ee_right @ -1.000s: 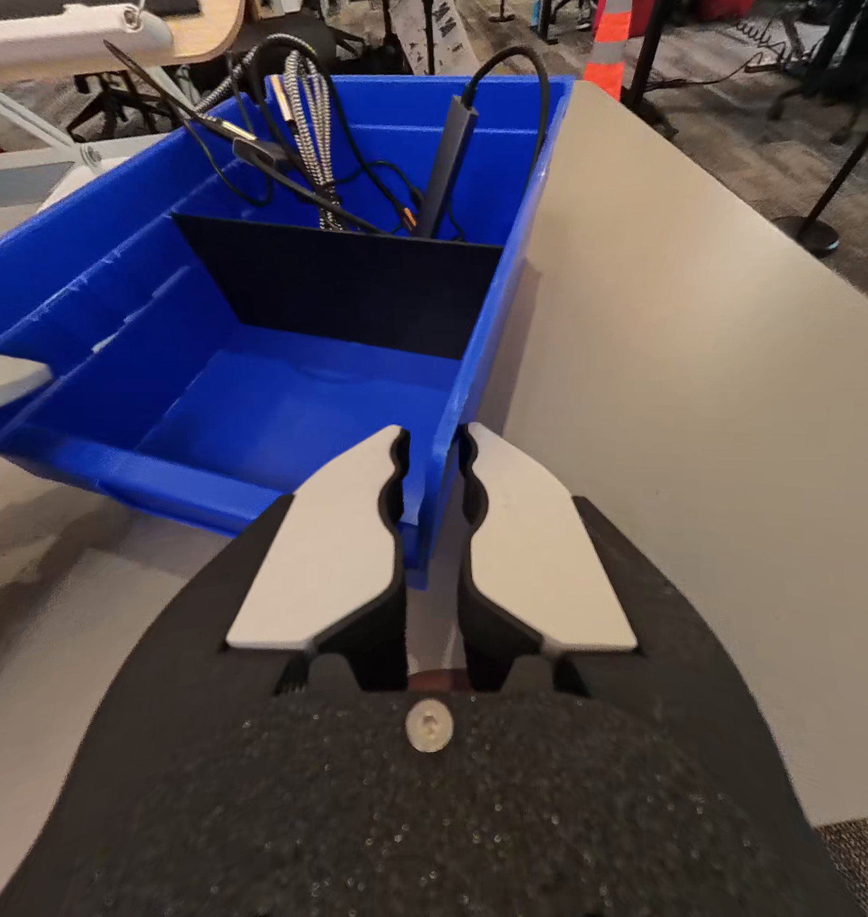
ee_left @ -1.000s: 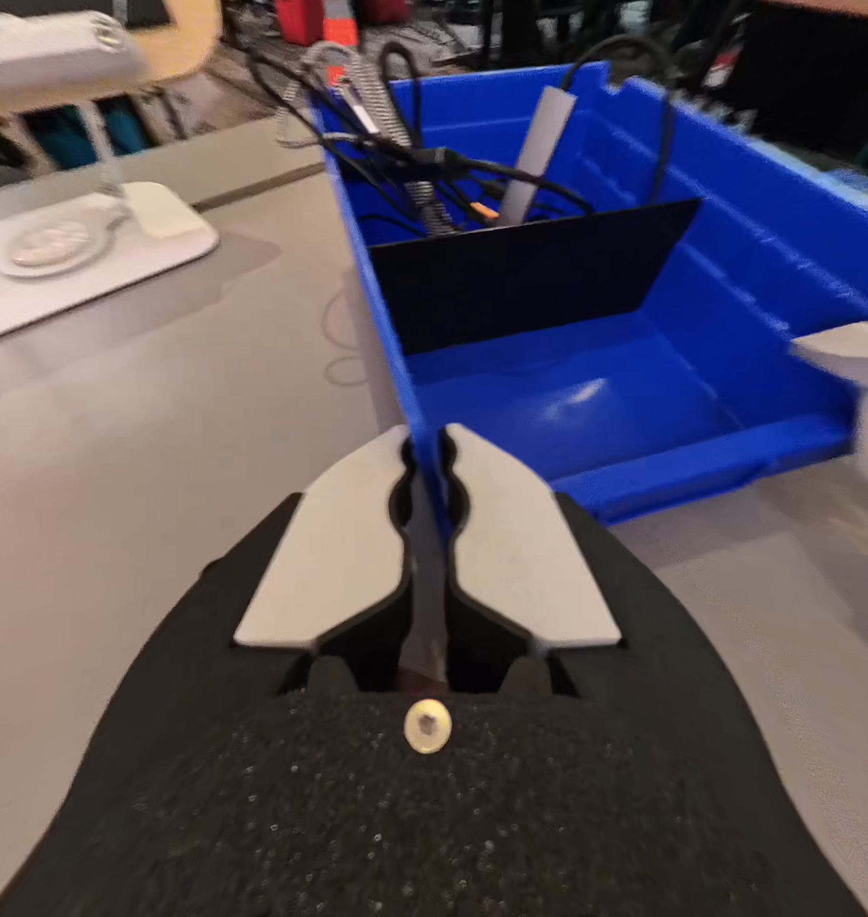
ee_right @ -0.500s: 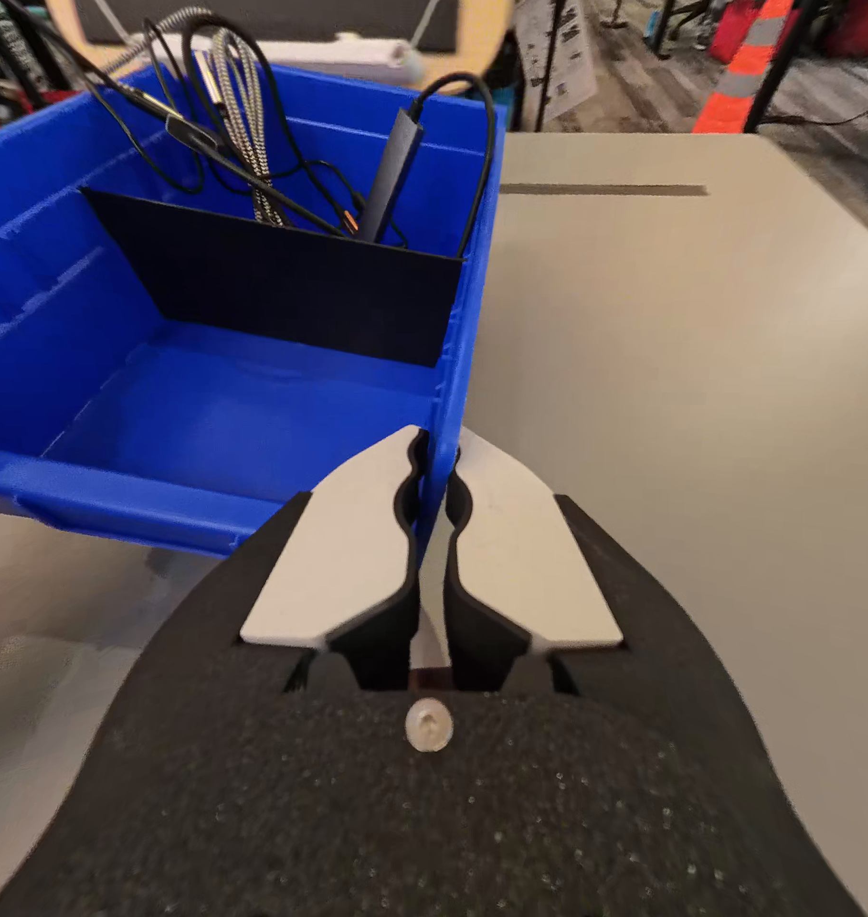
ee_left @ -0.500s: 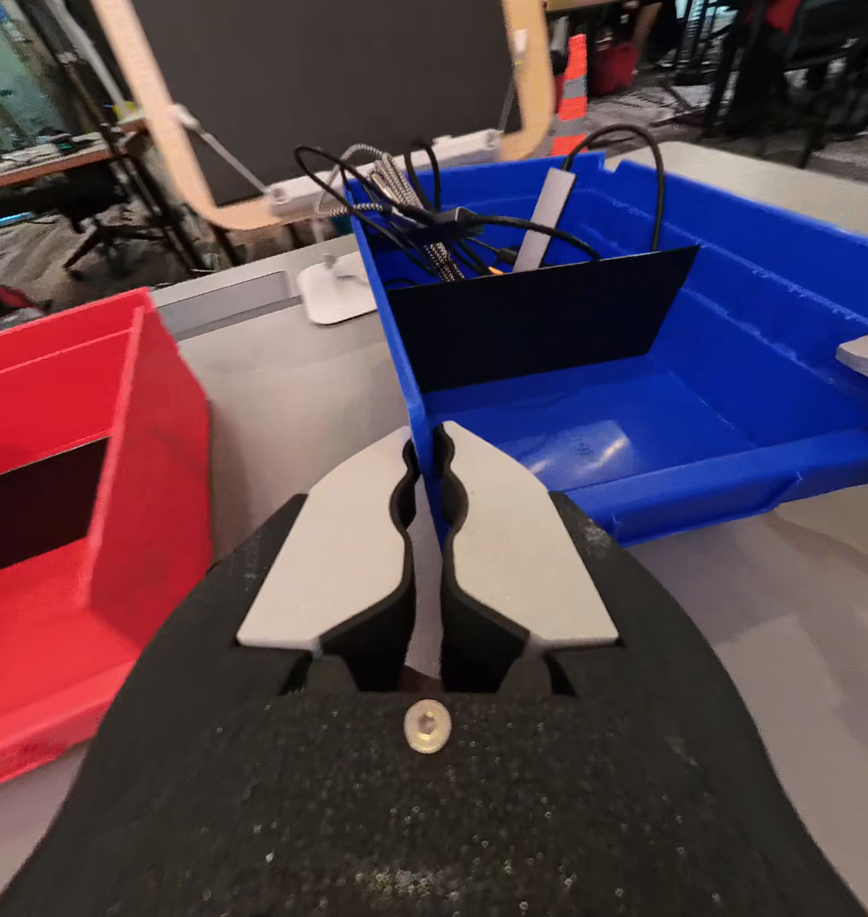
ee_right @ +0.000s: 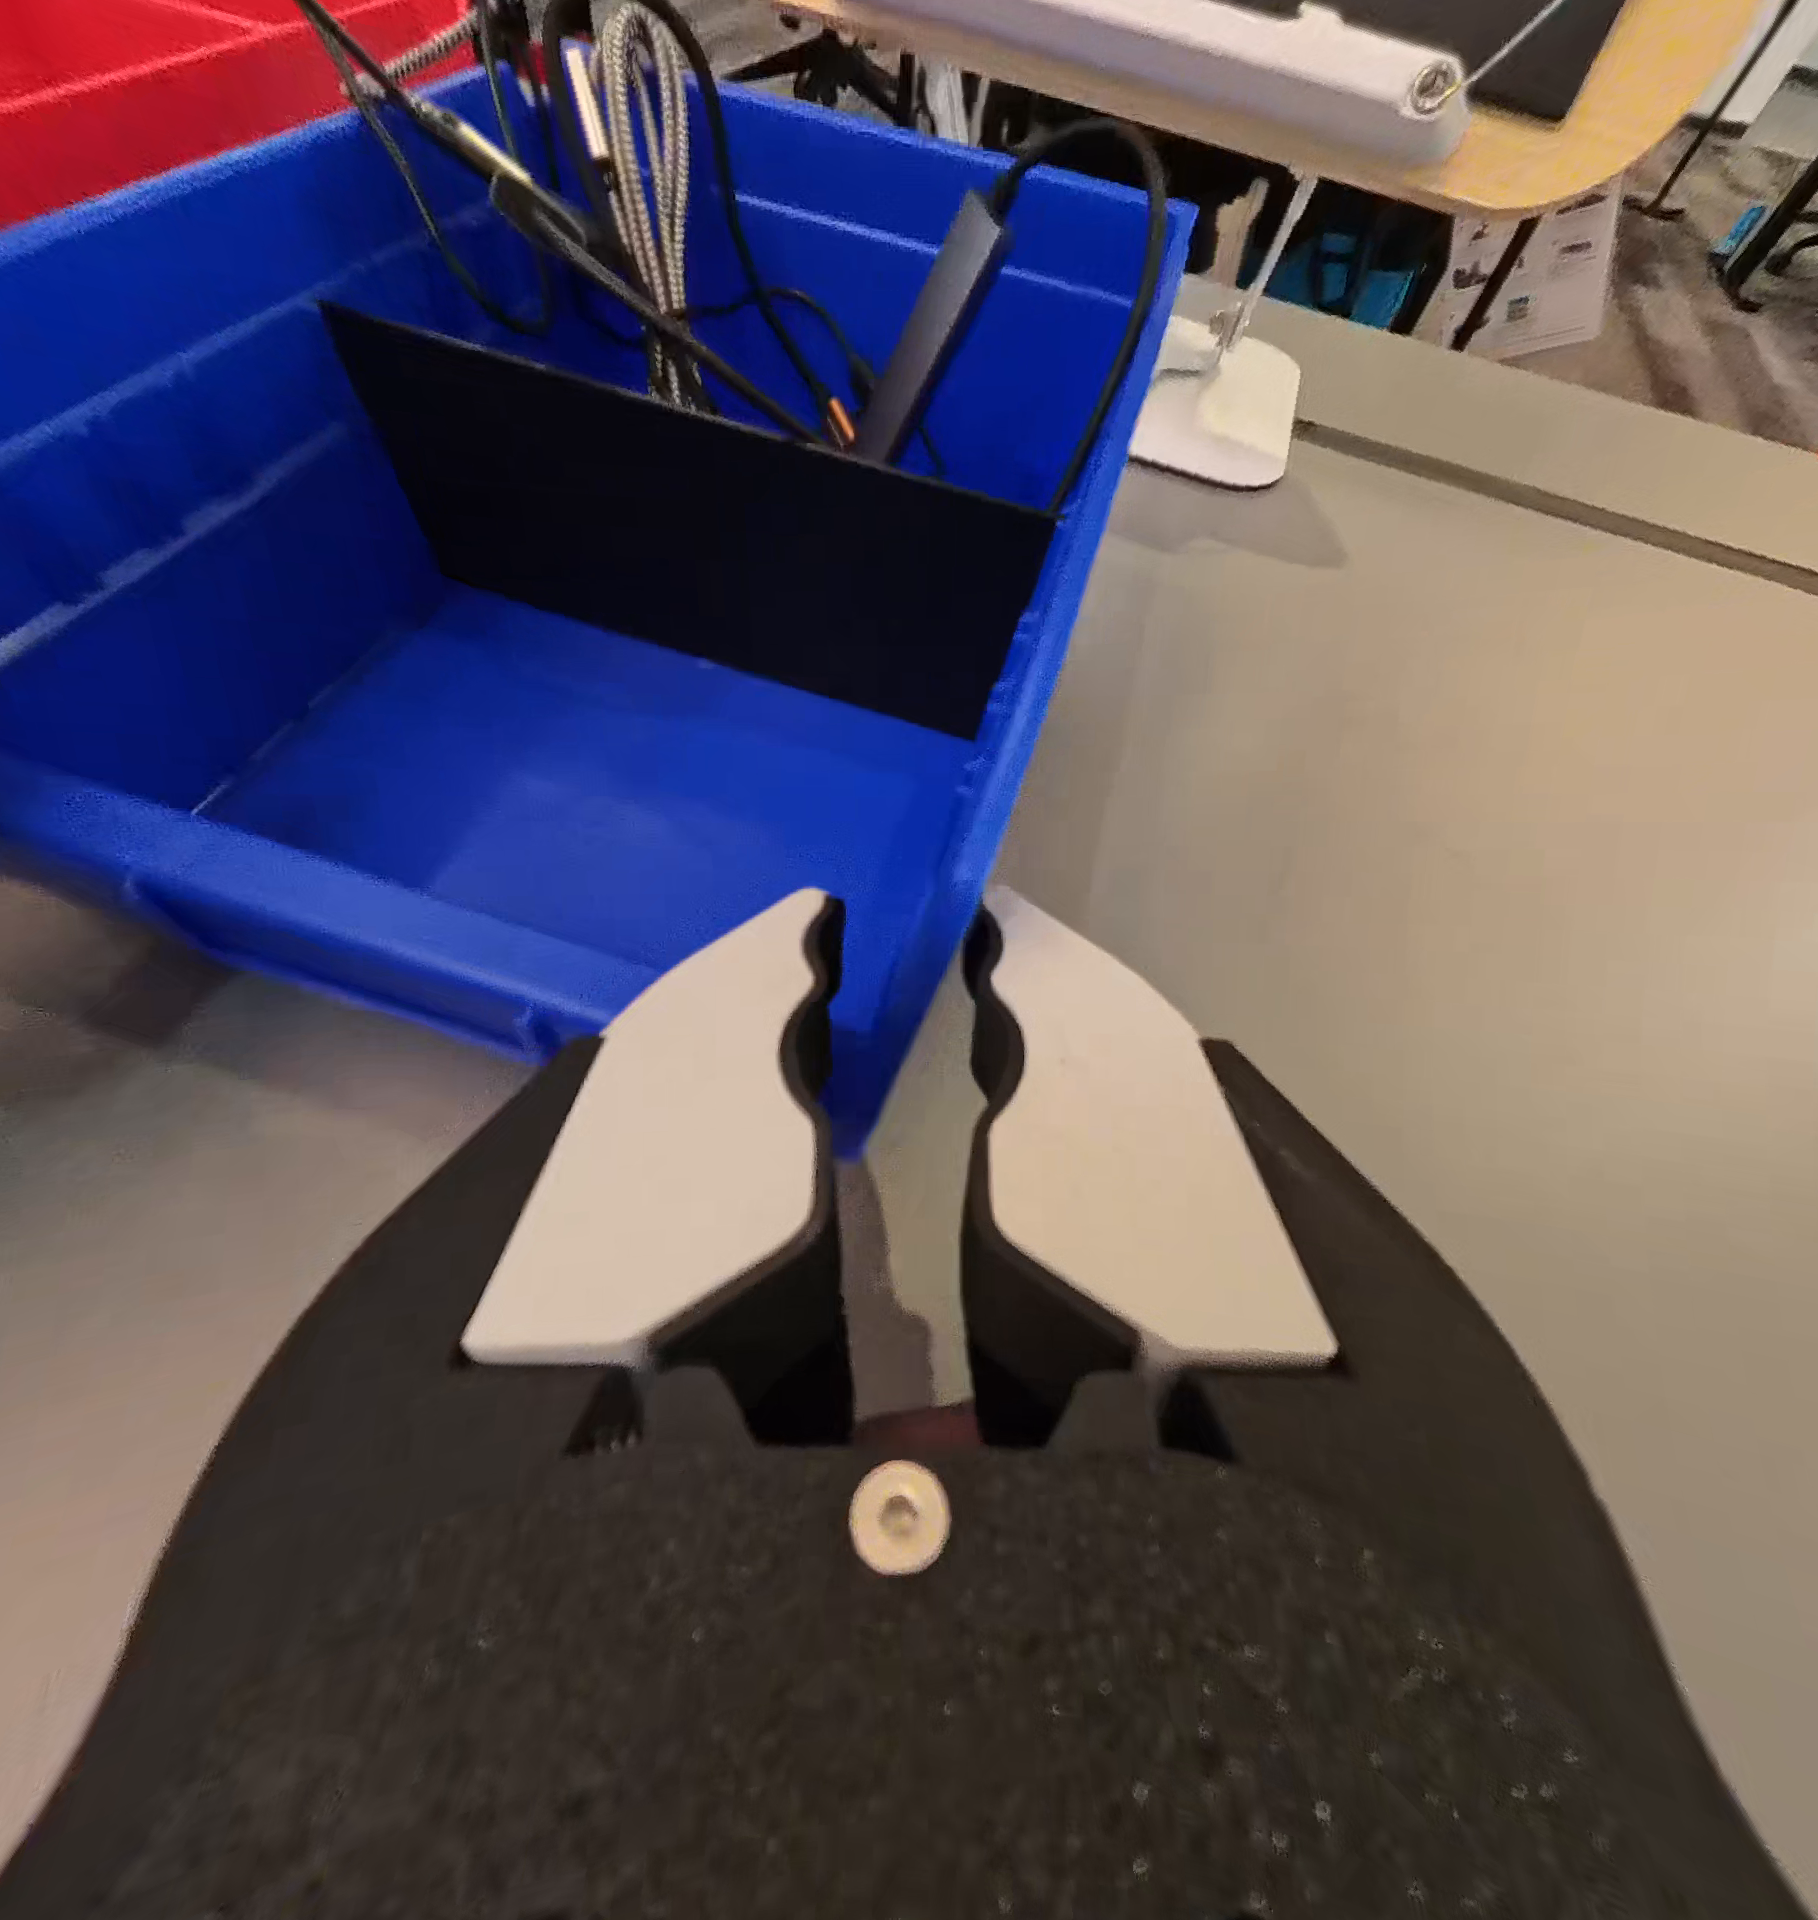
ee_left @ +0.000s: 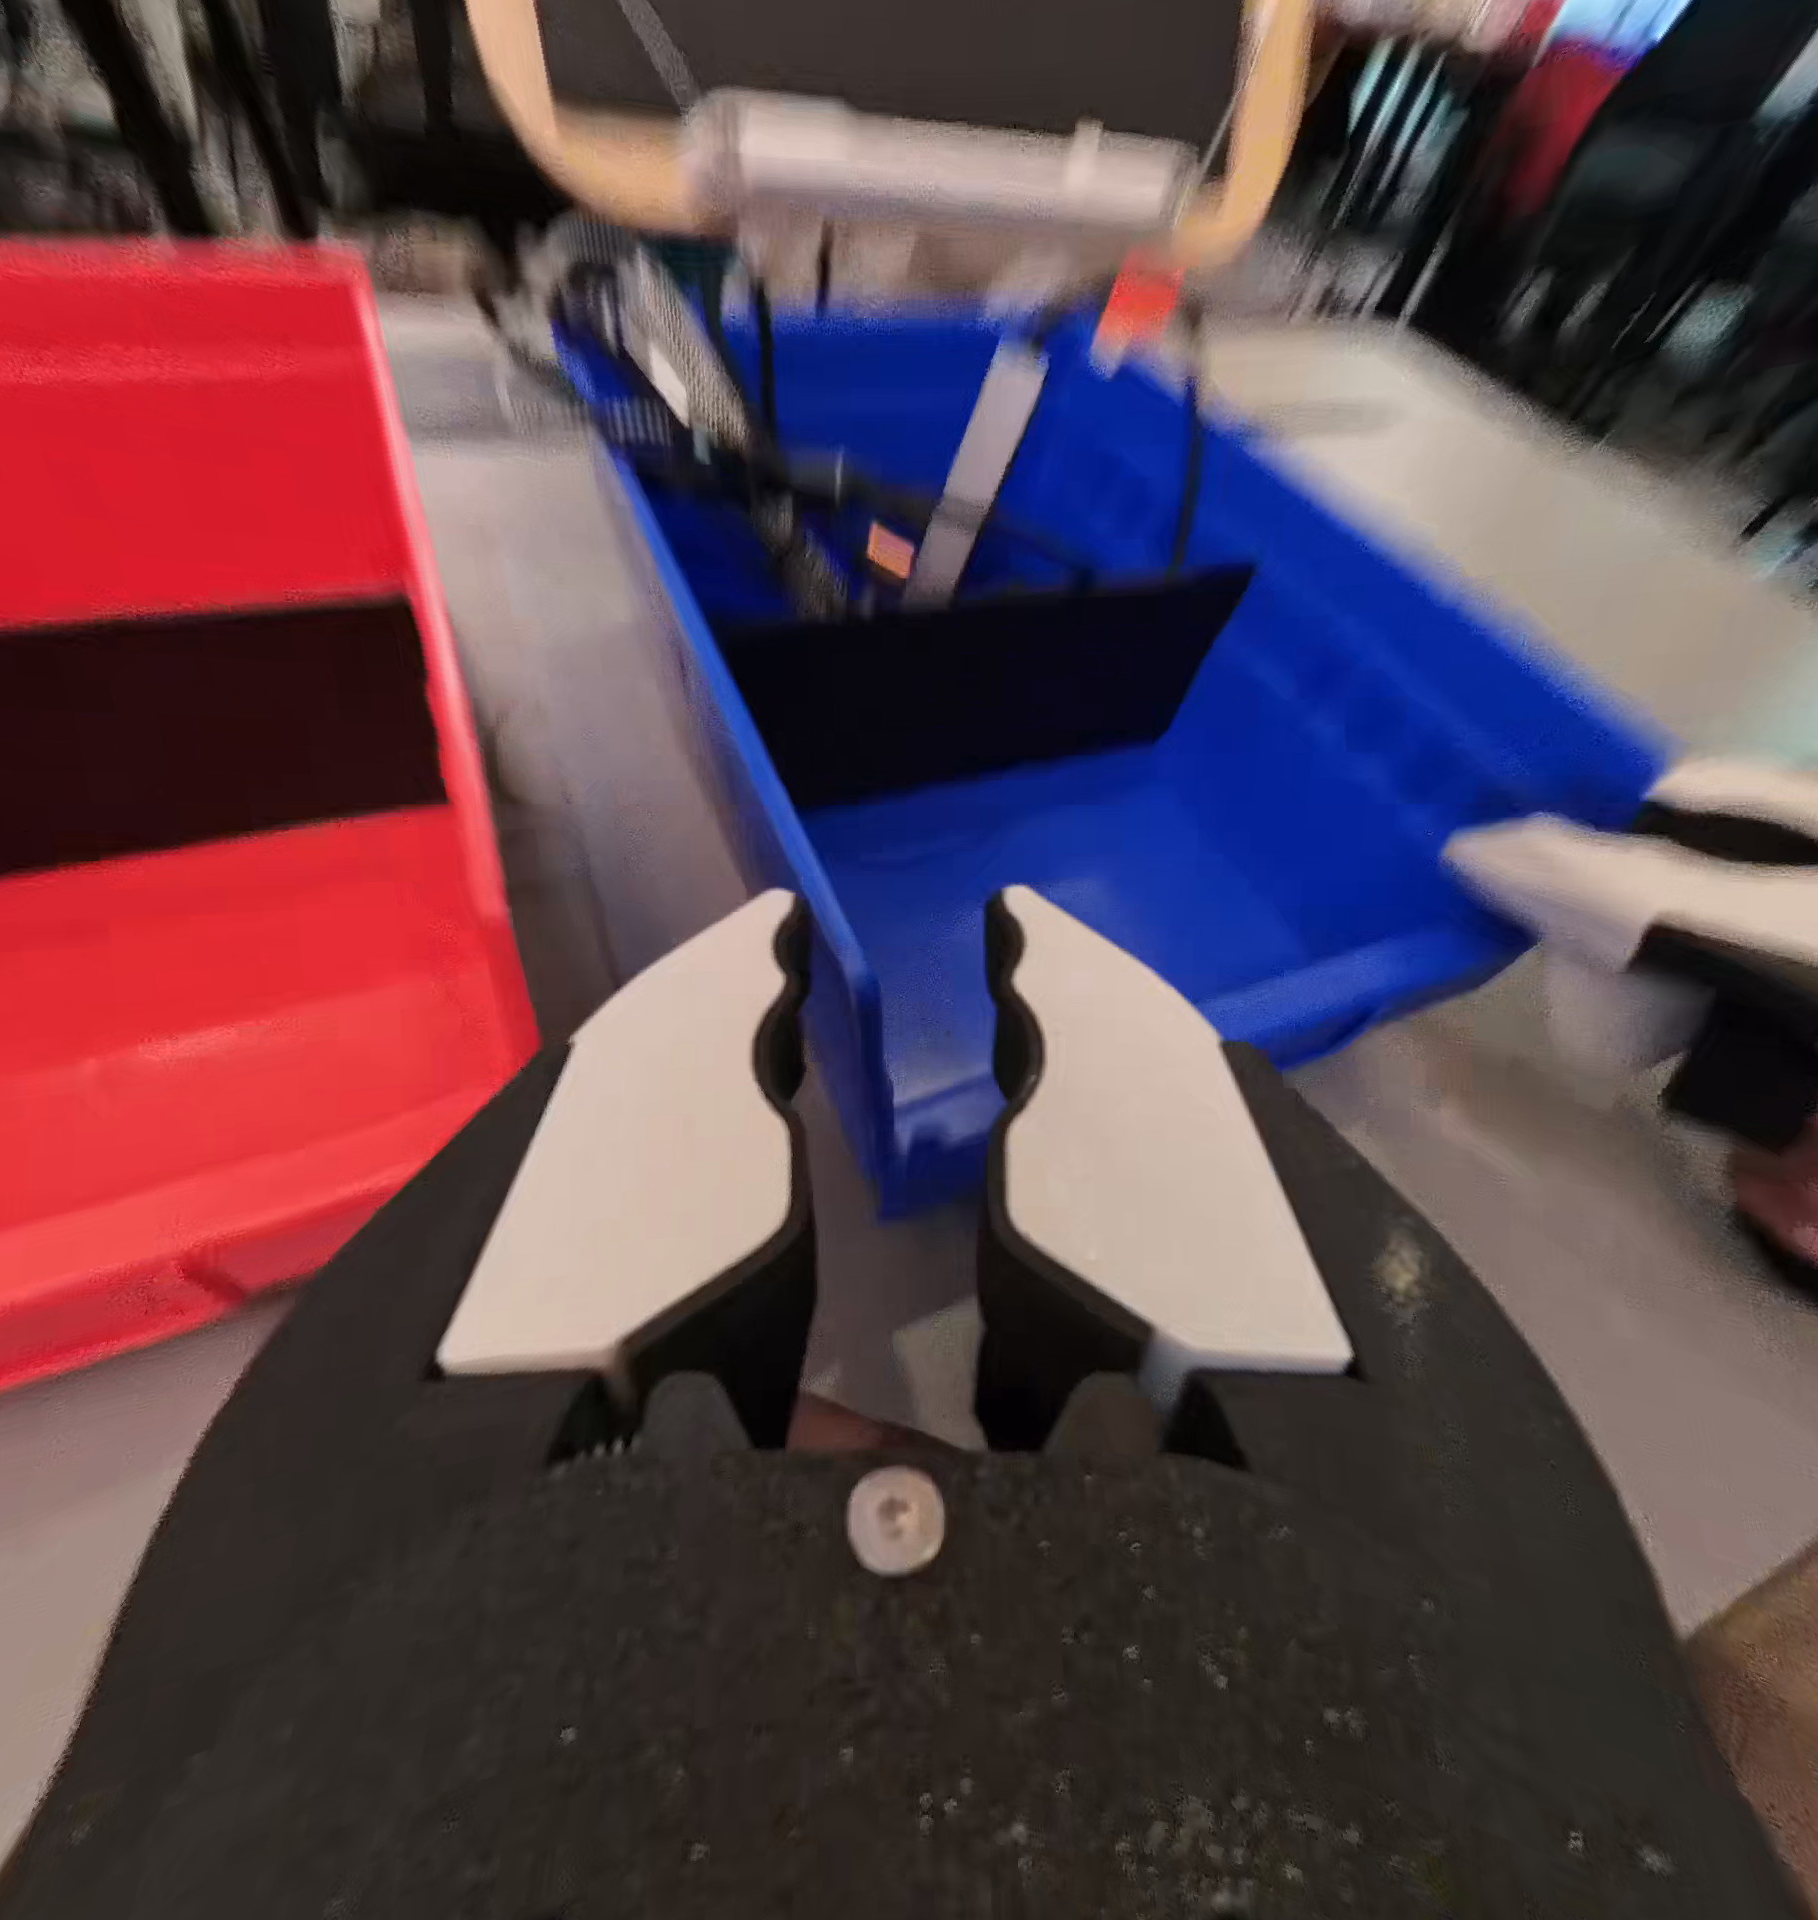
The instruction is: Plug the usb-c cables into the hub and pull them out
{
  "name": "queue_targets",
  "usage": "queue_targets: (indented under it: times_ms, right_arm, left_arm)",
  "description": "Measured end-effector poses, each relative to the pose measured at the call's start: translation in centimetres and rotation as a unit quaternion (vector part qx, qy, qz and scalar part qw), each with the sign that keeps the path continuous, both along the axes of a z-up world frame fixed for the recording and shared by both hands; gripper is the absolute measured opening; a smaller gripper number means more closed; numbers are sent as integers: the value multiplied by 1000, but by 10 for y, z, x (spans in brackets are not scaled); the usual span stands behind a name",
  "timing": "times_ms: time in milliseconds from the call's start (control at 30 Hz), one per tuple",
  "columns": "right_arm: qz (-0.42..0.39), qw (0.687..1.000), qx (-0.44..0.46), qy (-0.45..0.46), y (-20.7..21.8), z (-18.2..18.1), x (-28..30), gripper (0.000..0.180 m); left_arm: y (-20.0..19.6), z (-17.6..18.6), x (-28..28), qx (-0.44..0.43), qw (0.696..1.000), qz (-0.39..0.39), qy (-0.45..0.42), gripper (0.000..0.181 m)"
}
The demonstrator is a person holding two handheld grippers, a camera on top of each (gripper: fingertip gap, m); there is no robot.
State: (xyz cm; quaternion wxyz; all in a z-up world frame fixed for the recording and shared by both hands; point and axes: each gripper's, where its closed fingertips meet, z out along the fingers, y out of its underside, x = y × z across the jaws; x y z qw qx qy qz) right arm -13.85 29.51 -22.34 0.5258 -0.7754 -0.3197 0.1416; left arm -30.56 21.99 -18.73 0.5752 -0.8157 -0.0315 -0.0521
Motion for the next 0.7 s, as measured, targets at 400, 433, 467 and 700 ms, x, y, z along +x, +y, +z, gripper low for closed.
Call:
queue_targets:
  times_ms: [400,433,467,700]
  right_arm:
    - [79,983,128,102,-55,64,-6,23]
    - [101,979,147,102,-68,69,-14,22]
    - [121,975,159,98,-80,71,-23,21]
    - [296,951,50,82,-176,24,-111,14]
  left_arm:
    - [-91,7,-251,14,980,187,61,53]
    - [-89,2,-249,5,985,164,60,51]
    - [-84,-8,-242,-14,991,128,36,48]
    - [-72,-34,-257,-79,981,177,31,2]
